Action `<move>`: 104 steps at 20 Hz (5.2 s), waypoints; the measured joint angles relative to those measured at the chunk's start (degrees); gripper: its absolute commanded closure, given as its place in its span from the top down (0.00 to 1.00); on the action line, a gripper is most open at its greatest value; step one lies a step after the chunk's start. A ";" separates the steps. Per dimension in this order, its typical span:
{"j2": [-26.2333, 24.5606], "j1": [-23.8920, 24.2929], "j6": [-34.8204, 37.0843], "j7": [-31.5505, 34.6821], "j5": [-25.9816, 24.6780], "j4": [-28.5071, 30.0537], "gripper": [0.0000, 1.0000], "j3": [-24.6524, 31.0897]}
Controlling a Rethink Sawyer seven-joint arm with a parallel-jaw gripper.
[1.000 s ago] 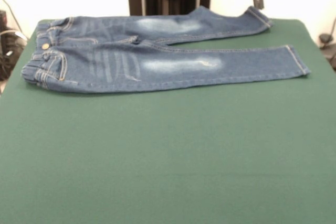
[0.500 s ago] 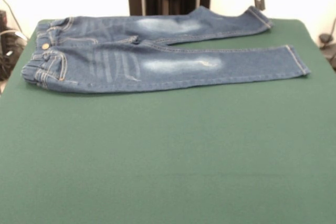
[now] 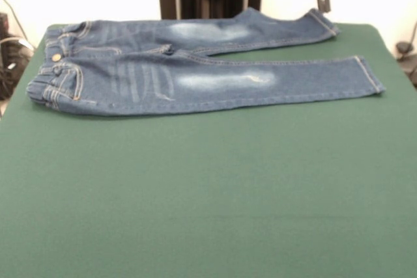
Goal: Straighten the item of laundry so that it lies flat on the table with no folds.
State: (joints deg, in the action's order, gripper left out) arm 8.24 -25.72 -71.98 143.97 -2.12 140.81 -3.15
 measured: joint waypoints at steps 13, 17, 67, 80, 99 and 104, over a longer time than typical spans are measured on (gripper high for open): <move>0.41 0.11 0.00 0.00 0.06 0.39 0.00 0.56; 1.12 -0.22 0.00 0.00 0.12 1.14 0.00 0.59; 6.24 4.09 32.66 0.00 -12.05 0.42 0.00 -7.55; 4.51 -3.77 30.28 0.01 -12.60 -0.25 0.00 -7.72; -3.56 -14.35 -15.17 0.01 -4.74 -3.66 0.00 -7.54; -5.32 -13.96 -17.88 0.01 -2.71 -5.40 0.00 -7.53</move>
State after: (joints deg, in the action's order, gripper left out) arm 2.92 -39.67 -89.86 143.98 -4.83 135.41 -10.68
